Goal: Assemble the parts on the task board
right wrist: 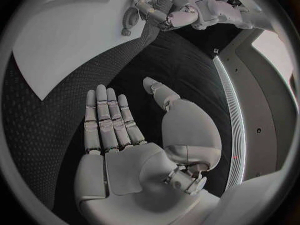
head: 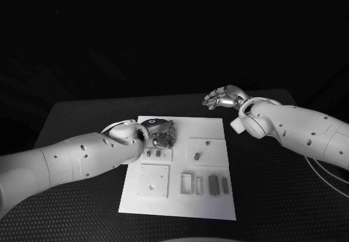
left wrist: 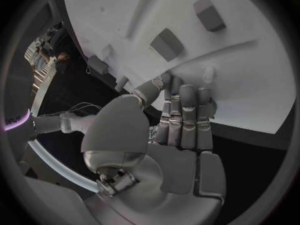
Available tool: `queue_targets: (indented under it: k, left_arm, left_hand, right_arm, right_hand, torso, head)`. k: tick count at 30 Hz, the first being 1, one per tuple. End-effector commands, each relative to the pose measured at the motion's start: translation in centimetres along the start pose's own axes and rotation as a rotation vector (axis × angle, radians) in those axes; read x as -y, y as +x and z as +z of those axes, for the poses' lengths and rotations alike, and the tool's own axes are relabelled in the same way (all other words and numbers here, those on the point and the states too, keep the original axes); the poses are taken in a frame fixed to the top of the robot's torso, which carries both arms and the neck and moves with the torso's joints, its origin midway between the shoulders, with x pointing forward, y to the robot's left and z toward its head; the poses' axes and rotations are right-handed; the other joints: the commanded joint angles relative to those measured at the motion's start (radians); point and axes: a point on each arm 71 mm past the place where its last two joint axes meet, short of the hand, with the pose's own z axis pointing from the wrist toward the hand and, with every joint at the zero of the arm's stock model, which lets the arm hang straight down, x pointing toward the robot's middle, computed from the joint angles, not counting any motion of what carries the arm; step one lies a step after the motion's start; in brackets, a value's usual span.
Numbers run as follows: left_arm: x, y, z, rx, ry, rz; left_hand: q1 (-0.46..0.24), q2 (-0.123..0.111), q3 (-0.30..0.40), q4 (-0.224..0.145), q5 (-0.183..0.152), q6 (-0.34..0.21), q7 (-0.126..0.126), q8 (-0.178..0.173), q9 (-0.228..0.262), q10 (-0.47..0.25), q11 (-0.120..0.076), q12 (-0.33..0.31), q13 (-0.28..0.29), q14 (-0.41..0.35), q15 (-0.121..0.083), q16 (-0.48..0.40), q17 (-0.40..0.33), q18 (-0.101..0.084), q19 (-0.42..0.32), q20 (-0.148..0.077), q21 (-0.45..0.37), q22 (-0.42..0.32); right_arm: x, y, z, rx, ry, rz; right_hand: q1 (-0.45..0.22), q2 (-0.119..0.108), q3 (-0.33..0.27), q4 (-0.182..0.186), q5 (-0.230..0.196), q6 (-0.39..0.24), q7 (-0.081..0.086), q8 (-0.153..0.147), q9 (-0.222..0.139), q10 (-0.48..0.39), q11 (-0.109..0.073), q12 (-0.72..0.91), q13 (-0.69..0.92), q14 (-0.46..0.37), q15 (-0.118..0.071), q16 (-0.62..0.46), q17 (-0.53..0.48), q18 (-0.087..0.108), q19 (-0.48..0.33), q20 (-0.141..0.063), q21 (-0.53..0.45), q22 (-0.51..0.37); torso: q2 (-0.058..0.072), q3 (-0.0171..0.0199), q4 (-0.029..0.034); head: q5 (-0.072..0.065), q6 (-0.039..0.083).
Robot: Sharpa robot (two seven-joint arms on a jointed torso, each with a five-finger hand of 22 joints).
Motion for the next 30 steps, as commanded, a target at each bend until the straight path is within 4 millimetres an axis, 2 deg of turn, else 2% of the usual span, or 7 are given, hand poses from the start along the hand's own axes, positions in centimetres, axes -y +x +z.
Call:
queue_targets:
  k: [1,14,17,18,30]
  left_arm:
    - [-0.1,0.9,-0.2,-0.021,-0.005,-0.026]
    - [-0.7,0.4,-0.6,0.050,-0.017,-0.119]
    - [-0.9,0.1,-0.7,0.074,-0.026,-0.160]
    - [-1.0,0.0,-0.8,0.078,-0.027,-0.163]
    - [-1.9,-1.4,-1.7,0.125,-0.042,-0.268]
  left_hand:
    - [-0.001,0.007,0.004,0.000,0.004,0.012,0.000,0.004,0.004,0.010,-0.002,-0.001,-0.001,0.009,-0.002,-0.001,-0.002,0.015,0.009,-0.041,0.005,0.017]
    - [-0.007,0.007,0.007,-0.001,0.010,0.016,-0.002,0.004,0.004,0.016,-0.004,-0.003,-0.001,0.015,-0.004,-0.002,-0.005,0.015,0.015,-0.044,0.005,0.017]
    - [-0.009,0.006,0.008,-0.001,0.015,0.017,-0.002,0.003,0.005,0.018,-0.004,-0.005,-0.001,0.017,-0.005,-0.002,-0.005,0.014,0.017,-0.045,0.006,0.017]
    - [-0.010,0.005,0.009,-0.001,0.017,0.017,-0.002,0.003,0.004,0.018,-0.004,-0.006,-0.001,0.019,-0.005,-0.001,-0.005,0.014,0.018,-0.046,0.006,0.017]
    - [-0.013,0.003,0.010,-0.002,0.023,0.018,-0.002,0.002,0.005,0.020,-0.005,-0.008,-0.001,0.022,-0.006,0.000,-0.006,0.014,0.021,-0.047,0.006,0.017]
  right_arm:
    - [-0.1,0.1,0.0,-0.014,-0.009,0.004]
    - [-0.1,0.1,0.0,-0.014,-0.009,0.003]
    - [0.0,0.1,0.0,-0.013,-0.008,0.003]
    - [0.0,0.1,0.0,-0.014,-0.008,0.003]
    - [0.0,0.0,-0.1,-0.013,-0.007,0.002]
  right_hand:
    - [-0.005,-0.001,-0.001,0.005,0.007,-0.001,0.022,0.006,-0.001,0.008,0.000,-0.006,0.000,-0.003,0.006,-0.007,-0.001,0.007,0.005,0.001,-0.005,0.001]
    - [-0.005,-0.001,-0.001,0.005,0.007,-0.001,0.022,0.007,-0.002,0.008,0.000,-0.006,0.000,-0.003,0.006,-0.007,-0.001,0.007,0.005,0.001,-0.006,0.002]
    - [-0.005,-0.001,-0.002,0.005,0.007,-0.001,0.022,0.007,-0.002,0.008,0.000,-0.006,0.000,-0.003,0.006,-0.007,-0.001,0.007,0.005,0.001,-0.006,0.002]
    - [-0.005,-0.001,-0.002,0.005,0.007,-0.001,0.022,0.007,-0.002,0.008,0.000,-0.006,0.000,-0.003,0.006,-0.007,-0.001,0.007,0.005,0.001,-0.006,0.002]
    - [-0.005,-0.001,-0.002,0.004,0.008,-0.001,0.021,0.007,-0.002,0.009,0.000,-0.007,0.000,-0.003,0.006,-0.007,-0.001,0.007,0.005,0.001,-0.007,0.002]
  torso:
    - [0.000,0.0006,-0.0006]
    - [0.000,-0.0004,-0.0003]
    - [0.000,-0.0011,0.0001]
    - [0.000,-0.0011,0.0002]
    - [0.000,-0.0012,0.0011]
  head:
    - [0.002,0.002]
    - [0.003,0.006]
    - [-0.012,0.010]
    - [-0.013,0.010]
    - [-0.003,0.013]
